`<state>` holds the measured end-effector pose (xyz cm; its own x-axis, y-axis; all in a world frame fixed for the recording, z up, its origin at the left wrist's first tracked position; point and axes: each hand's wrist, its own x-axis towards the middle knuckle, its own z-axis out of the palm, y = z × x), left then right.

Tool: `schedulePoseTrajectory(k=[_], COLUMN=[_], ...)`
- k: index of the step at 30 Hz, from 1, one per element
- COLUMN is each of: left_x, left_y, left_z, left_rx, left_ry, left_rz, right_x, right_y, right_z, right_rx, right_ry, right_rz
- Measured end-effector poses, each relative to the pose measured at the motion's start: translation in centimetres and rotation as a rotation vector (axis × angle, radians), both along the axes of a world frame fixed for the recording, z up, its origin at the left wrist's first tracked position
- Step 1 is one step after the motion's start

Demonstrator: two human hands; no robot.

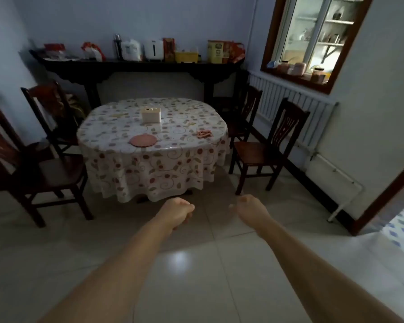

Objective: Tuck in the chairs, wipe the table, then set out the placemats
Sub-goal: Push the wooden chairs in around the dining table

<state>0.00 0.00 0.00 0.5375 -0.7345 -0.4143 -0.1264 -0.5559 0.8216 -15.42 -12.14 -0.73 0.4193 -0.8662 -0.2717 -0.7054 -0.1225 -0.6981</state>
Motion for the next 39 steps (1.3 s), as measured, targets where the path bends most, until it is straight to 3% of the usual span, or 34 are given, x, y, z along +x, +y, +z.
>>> schedulePoseTrajectory(k=[12, 26, 39], left_x=[-6.3, -14.9, -13.7], left_y=[-15.9, -44.9, -75.3], left_z=[-0.3, 1.2, 0.6], left_rx=[-0.023, -0.001, -0.047], left_ry=[-0.036, -0.095, -0.098], left_rz=[-0.129, -0.202, -0.276], right_x=[-7.2, -18.2, -16.4], right_y=[-12.9, -41.1, -69.4], right_z=[0.4, 1.2, 1.6], right_rx=[0.015, 0.009, -0.028], right_ry=[-0.100, -0.075, -0.049], right_rz=[-0.137, -0.192, -0.205])
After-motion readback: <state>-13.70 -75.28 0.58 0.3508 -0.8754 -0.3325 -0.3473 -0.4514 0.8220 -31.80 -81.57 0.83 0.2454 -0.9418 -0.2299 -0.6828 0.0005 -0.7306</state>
